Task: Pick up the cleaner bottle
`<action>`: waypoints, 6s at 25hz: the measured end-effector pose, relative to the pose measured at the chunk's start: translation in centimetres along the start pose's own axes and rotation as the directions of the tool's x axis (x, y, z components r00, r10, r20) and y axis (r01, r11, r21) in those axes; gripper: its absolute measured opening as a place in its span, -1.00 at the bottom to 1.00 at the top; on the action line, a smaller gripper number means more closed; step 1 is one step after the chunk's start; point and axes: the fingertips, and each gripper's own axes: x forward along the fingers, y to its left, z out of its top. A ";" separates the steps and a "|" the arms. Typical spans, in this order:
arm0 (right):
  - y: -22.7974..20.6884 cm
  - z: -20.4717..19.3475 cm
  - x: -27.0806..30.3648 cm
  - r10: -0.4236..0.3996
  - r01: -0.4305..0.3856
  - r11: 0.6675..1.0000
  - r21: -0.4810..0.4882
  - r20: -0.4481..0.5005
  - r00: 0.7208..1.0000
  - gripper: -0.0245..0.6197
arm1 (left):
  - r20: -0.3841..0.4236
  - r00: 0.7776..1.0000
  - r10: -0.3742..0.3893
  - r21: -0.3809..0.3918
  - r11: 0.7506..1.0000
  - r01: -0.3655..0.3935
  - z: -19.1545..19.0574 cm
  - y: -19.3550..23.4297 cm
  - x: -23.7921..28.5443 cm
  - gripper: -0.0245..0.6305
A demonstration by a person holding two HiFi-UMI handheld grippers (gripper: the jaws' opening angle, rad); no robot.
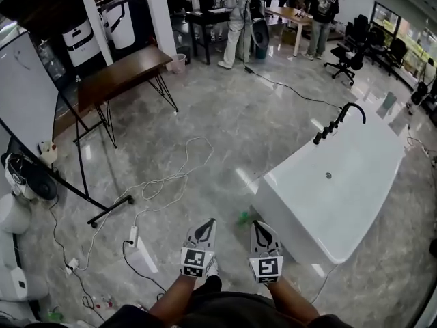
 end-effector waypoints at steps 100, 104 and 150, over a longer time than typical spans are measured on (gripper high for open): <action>-16.6 -63.0 22.6 -0.428 0.431 0.899 0.072 -0.057 0.902 -0.87 | -0.295 0.839 -0.457 0.120 0.853 0.507 -76.3 -5.8 51.2 -0.09; -17.0 -63.5 21.8 -0.439 0.444 0.893 0.072 -0.070 0.896 -0.87 | -0.287 0.845 -0.451 0.133 0.855 0.502 -76.1 -6.2 52.0 -0.09; -21.1 -29.2 8.8 -0.593 0.613 0.780 0.124 -0.163 0.788 -0.87 | -0.096 0.892 -0.442 0.128 0.883 0.451 -23.1 -9.1 38.0 -0.35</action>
